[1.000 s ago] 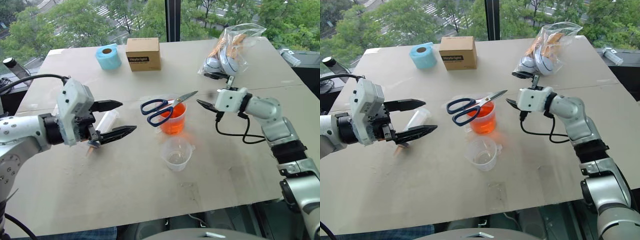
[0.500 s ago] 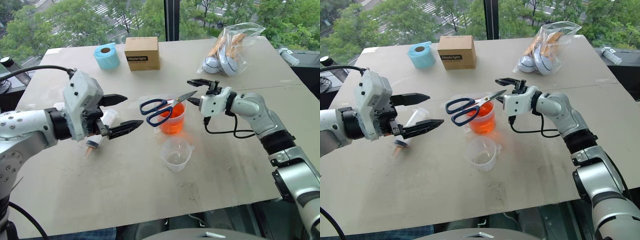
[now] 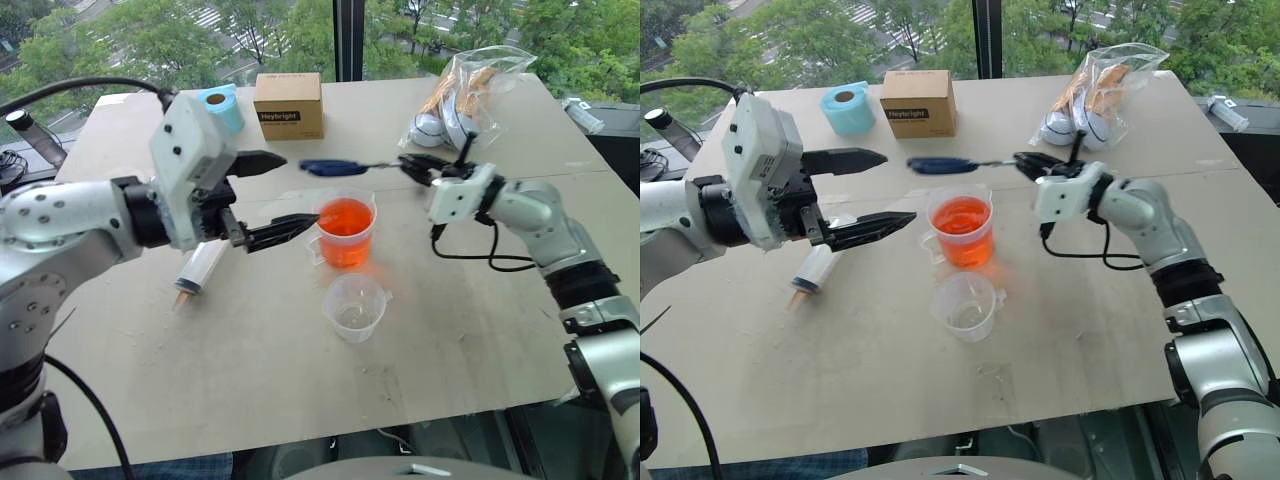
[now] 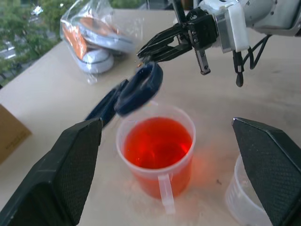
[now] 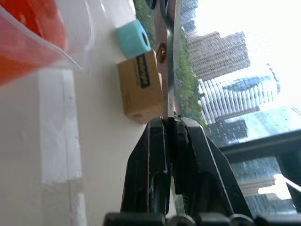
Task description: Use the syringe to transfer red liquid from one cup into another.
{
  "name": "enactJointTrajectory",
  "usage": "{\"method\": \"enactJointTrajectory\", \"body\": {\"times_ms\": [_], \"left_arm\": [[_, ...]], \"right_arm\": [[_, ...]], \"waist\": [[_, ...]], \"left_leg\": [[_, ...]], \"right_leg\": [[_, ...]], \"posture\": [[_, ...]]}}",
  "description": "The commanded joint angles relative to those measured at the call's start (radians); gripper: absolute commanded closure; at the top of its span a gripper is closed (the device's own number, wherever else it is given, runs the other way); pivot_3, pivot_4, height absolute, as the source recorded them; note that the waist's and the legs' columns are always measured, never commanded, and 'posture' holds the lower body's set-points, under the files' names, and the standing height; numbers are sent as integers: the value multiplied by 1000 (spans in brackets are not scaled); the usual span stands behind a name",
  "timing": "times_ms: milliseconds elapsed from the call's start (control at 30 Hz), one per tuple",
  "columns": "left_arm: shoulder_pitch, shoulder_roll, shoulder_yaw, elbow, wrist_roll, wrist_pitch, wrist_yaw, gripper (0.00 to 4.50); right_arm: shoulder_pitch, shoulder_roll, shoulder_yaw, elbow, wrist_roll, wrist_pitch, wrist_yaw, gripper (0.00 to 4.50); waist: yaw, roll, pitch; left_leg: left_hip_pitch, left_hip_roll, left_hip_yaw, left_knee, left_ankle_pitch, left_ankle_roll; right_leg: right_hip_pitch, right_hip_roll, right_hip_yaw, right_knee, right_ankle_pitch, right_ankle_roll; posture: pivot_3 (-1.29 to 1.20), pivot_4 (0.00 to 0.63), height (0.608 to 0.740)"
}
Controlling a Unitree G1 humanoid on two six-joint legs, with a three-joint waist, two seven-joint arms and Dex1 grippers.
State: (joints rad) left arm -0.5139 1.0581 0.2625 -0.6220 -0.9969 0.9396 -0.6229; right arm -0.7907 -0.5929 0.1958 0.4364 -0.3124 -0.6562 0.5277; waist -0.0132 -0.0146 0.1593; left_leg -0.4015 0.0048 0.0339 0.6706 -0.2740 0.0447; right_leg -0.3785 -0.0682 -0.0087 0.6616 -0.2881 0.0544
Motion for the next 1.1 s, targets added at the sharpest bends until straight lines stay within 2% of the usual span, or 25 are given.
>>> {"method": "enactJointTrajectory", "body": {"times_ms": [33,267,300,467,500,533,633,700,767,800,967,1100], "left_arm": [[-69,-42,-26,14,-22,5,35,0],[-132,-131,-139,59,31,0,33,0],[-123,-150,-166,69,51,-13,23,0],[-120,-247,-228,116,102,-68,-17,0],[-124,-255,-233,129,116,-78,-29,0],[-124,-260,-234,138,126,-83,-41,0],[-117,-271,-230,145,133,-95,-75,0],[-107,-268,-228,142,142,-111,-103,0],[-91,-247,-214,151,167,-127,-126,0],[-81,-230,-204,158,183,-135,-138,0],[-21,-136,-152,229,305,-184,-148,0],[59,-63,-103,305,423,-227,-128,0]], "right_arm": [[49,-111,-121,-23,47,26,-33,4436],[279,-345,-276,-1,40,51,-79,4436],[320,-374,-294,20,30,50,-91,4436],[451,-419,-315,19,10,80,-132,4436],[472,-415,-312,2,17,95,-120,3778],[494,-405,-316,-22,55,126,-85,3631],[547,-394,-335,-97,168,249,23,2282],[579,-401,-349,-146,232,316,86,1222],[609,-402,-371,-235,347,412,177,307],[620,-399,-384,-294,417,483,221,94],[639,-381,-428,-602,765,870,346,94],[602,-357,-436,-753,987,1061,386,94]], "waist": [[2,-1,0],[2,-1,1],[-11,0,1],[-7,1,0],[-9,1,0],[-11,1,0],[-11,1,0],[-7,1,0],[-1,1,0],[-1,1,0],[-1,1,0],[1,1,0]], "left_leg": [[0,0,0,0,0,0],[0,0,0,0,0,0],[0,0,0,0,0,0],[3,1,5,0,0,0],[3,2,5,0,0,0],[3,2,6,1,0,0],[3,3,6,0,0,0],[3,3,6,1,0,0],[3,3,6,1,0,0],[3,3,6,1,0,0],[3,3,5,1,0,0],[3,3,4,0,0,0]], "right_leg": [[0,0,0,0,0,0],[0,0,3,0,0,0],[0,0,3,0,0,0],[1,2,7,1,0,0],[1,2,7,1,0,0],[1,2,8,1,0,0],[1,3,8,1,0,0],[1,3,8,1,0,0],[1,3,8,1,0,0],[1,3,8,1,0,0],[1,3,8,1,0,0],[1,3,7,1,0,0]], "posture": [[0,150,740],[0,150,740],[0,150,740],[0,150,740],[0,150,740],[0,150,740],[0,150,740],[0,150,740],[0,150,740],[0,150,740],[0,150,740],[0,150,740]]}}
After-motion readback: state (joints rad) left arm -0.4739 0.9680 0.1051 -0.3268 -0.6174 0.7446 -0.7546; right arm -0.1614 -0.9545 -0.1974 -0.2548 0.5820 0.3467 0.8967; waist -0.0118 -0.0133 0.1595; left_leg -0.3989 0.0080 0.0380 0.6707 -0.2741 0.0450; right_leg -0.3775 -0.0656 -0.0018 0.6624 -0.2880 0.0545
